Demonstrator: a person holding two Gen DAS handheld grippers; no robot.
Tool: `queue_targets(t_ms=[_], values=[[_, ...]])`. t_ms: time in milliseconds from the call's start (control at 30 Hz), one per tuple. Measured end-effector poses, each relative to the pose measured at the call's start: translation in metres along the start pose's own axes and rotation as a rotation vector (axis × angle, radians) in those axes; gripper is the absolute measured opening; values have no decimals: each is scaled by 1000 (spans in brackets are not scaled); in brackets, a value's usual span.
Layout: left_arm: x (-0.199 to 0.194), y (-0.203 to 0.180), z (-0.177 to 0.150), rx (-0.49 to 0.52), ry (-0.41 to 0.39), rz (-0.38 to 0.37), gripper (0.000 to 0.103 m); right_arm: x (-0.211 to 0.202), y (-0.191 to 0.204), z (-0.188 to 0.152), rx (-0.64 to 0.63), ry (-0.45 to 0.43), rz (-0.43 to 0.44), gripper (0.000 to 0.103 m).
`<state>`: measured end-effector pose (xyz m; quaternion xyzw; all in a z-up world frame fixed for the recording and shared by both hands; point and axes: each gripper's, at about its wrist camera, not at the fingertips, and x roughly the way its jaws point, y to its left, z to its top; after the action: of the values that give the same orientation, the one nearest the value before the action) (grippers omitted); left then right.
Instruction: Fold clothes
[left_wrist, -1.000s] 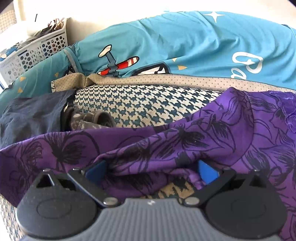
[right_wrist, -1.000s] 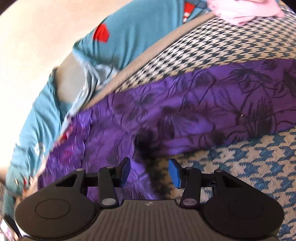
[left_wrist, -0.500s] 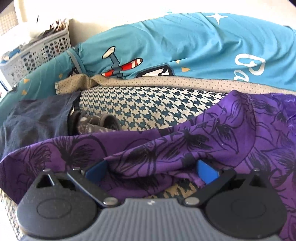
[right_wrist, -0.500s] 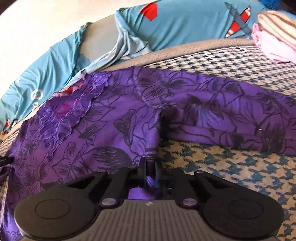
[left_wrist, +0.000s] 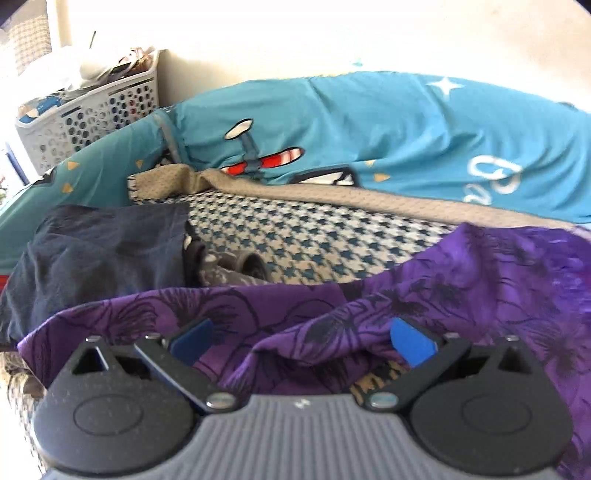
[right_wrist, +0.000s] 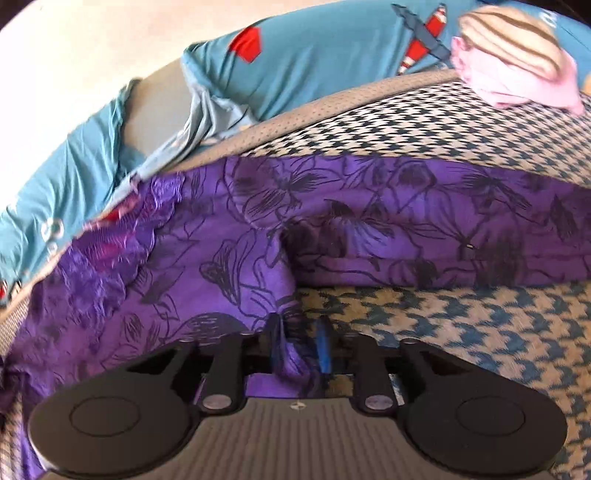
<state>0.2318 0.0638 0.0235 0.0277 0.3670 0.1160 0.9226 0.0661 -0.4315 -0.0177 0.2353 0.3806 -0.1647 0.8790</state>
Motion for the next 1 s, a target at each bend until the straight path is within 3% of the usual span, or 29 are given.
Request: queue_targets(t_ms=[233, 533, 633, 767, 1000], values=[[-21, -2, -25, 42, 71, -214, 103, -16, -1, -18, -8, 44, 31, 31], [-47, -12, -66, 161, 55, -277, 103, -32, 10, -47, -84, 76, 32, 35], [-54, -18, -80, 226, 39, -278, 103, -35, 14, -57, -124, 67, 1, 35], [-50, -23, -97, 284, 66, -253, 103, -36, 25, -68, -234, 36, -87, 7], [-42, -4, -103, 275, 57, -153, 103, -42, 18, -71, -205, 13, -135, 3]])
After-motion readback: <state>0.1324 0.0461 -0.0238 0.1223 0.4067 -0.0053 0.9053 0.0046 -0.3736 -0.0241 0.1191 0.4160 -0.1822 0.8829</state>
